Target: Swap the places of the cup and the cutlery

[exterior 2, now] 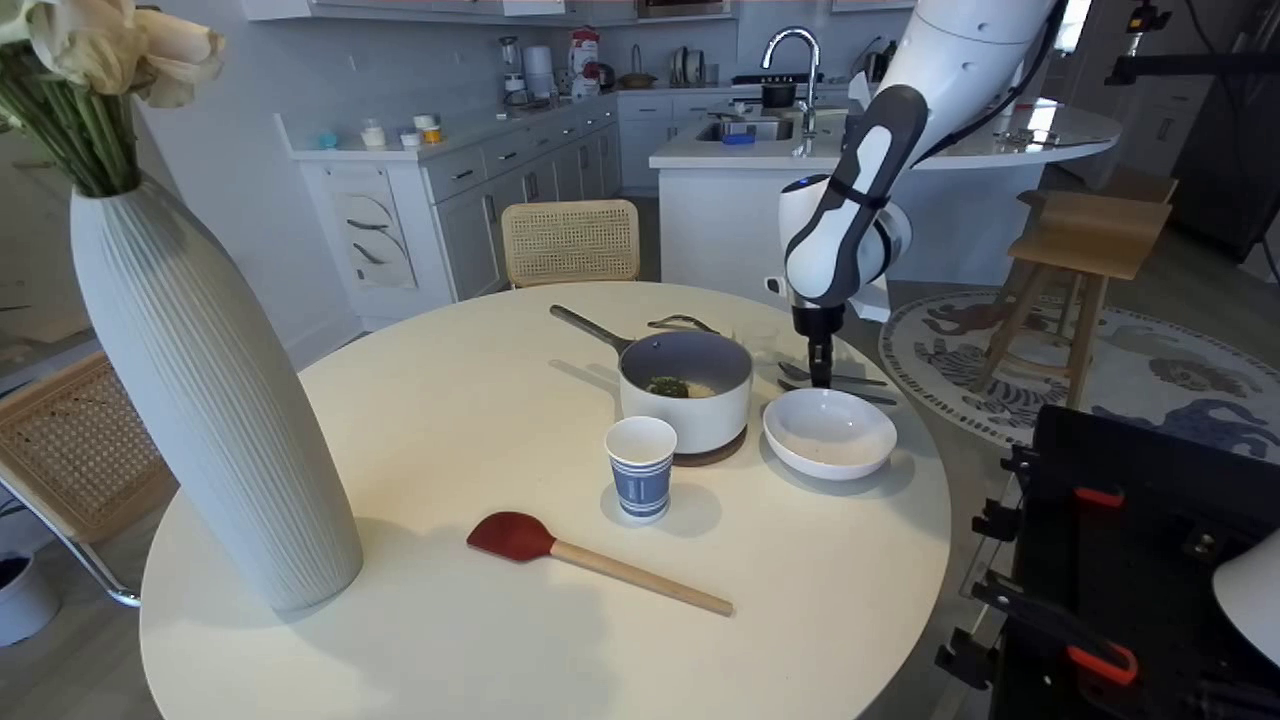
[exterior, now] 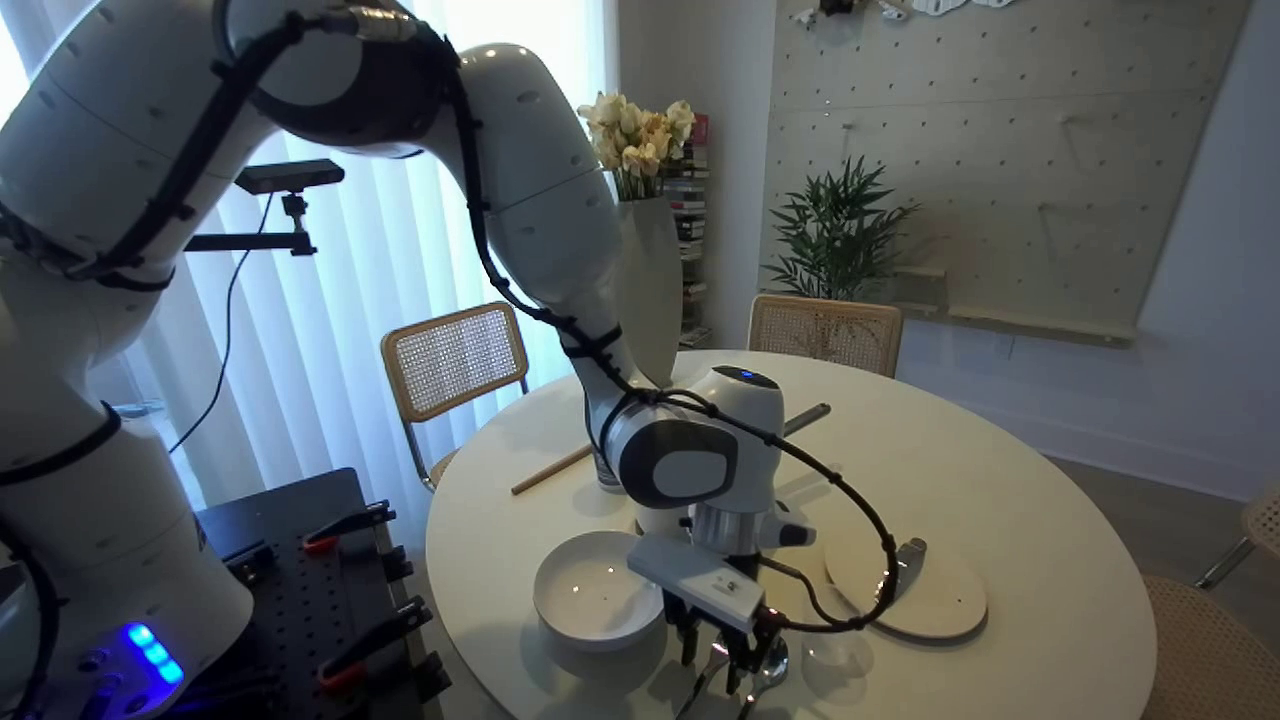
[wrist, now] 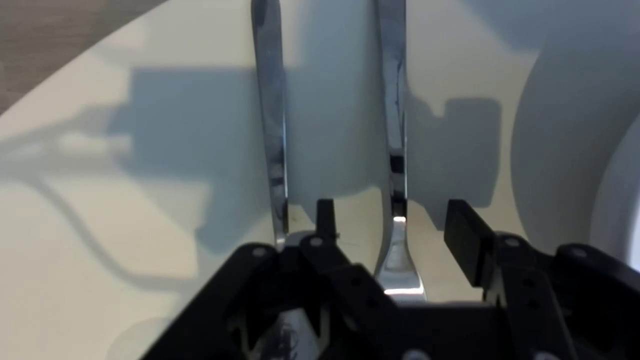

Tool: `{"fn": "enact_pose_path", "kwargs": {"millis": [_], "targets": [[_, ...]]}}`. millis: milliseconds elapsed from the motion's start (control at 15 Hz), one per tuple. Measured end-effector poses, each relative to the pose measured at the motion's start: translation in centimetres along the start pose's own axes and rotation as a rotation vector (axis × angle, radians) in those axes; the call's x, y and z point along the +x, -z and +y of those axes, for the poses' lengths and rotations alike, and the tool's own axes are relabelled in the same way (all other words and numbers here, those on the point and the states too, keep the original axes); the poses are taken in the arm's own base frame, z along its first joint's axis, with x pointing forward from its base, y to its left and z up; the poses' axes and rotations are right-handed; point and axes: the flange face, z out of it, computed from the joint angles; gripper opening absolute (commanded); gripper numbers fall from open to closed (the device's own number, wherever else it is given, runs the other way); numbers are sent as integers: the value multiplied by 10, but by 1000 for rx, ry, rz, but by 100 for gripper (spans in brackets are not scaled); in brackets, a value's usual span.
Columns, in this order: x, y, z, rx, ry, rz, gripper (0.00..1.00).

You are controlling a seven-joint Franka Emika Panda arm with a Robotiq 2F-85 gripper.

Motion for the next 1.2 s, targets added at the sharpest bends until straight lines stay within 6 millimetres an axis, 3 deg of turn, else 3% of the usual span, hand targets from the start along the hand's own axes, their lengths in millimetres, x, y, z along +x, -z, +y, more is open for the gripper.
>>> {"fn": "enact_pose_path", "kwargs": {"millis": [67,333,1200], "targets": [[0,-2,0,1,0,-2,33],[3,-2,0,1,3,-1,1],[10,4,3,-10,-13,12,2]]}}
